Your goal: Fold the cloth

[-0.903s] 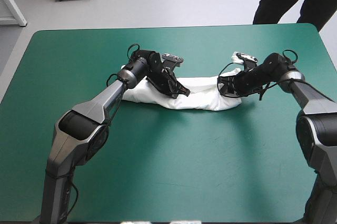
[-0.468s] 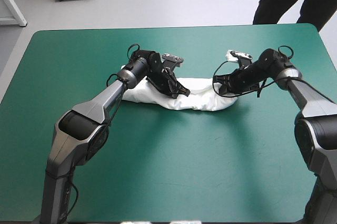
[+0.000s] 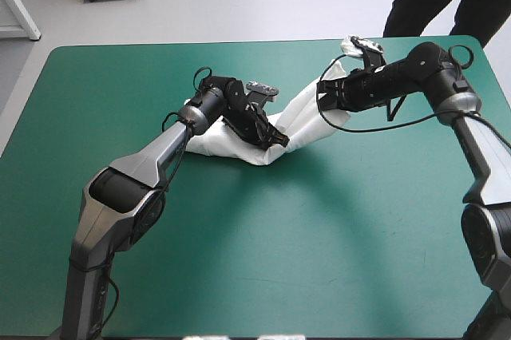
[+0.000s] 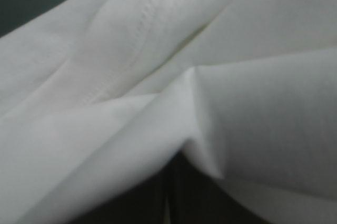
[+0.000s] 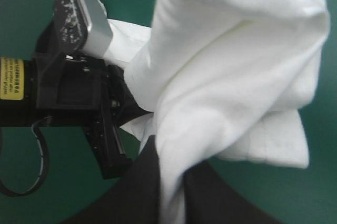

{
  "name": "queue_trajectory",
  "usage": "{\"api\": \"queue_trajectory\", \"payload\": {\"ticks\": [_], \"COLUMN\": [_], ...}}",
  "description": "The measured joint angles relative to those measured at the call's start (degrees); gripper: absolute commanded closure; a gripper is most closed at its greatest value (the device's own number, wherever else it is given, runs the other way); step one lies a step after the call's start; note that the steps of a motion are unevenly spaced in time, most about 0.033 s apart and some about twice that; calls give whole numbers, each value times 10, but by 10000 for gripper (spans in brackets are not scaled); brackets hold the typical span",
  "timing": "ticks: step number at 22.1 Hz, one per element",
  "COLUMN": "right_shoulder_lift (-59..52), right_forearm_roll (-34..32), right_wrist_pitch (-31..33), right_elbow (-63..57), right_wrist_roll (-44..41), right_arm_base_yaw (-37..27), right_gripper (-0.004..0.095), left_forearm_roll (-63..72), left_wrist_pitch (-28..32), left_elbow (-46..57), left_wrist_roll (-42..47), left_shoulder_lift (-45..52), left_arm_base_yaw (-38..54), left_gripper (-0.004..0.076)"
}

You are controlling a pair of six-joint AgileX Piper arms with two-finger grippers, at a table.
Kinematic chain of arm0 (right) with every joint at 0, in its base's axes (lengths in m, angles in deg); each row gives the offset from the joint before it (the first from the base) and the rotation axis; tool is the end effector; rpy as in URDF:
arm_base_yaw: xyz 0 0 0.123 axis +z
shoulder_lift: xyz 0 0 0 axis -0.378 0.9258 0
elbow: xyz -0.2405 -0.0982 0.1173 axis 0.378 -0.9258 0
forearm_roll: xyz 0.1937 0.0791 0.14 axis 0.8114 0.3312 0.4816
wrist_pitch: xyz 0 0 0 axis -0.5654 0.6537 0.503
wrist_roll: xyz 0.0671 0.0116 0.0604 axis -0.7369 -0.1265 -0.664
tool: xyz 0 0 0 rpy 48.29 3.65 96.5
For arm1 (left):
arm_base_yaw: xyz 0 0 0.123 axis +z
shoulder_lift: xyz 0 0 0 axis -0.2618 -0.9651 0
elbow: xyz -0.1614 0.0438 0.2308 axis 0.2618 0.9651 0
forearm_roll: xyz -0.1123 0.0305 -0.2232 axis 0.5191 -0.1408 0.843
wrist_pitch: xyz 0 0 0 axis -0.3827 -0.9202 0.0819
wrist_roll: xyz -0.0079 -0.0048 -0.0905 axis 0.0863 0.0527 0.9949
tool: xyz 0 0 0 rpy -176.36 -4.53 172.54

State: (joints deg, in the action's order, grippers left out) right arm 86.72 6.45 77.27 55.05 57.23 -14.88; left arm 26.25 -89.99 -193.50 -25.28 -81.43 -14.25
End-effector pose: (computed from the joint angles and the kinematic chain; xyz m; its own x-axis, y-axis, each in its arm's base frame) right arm 0.3850 0.1027 0.3366 -0.8805 0.0133 -0.4739 -0.2904 0.7750 0.5613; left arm 0.4091 -0.2582 0.2161 -0.8089 0.4801 -0.3394 0.5682 0.7869 -0.2409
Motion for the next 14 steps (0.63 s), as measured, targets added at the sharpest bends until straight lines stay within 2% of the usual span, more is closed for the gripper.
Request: {"api": "queue_trajectory", "payload": {"ticks": [6,9,11,14], "right_shoulder_lift": [-1,-1,-1,-1], "right_forearm_roll": [1,0,1,3], "right_wrist_pitch": [0,1,0,-3], "right_elbow": [10,10,10,10], "right_wrist_roll": [0,4,9,13], "right_arm_base_yaw": [24,23,23,23], "right_gripper": [913,913,913,913], "left_forearm_roll": [-3,-56,-83,-112], "left_wrist_pitch": [-6,-46,-60,-65], "left_elbow": [0,6,8,64], "left_wrist_roll": [0,17,22,29], "left_shoulder_lift": [2,30,59,168], "left_arm_base_yaw": [0,-1,0,20], "left_gripper": [733,733,733,733]}}
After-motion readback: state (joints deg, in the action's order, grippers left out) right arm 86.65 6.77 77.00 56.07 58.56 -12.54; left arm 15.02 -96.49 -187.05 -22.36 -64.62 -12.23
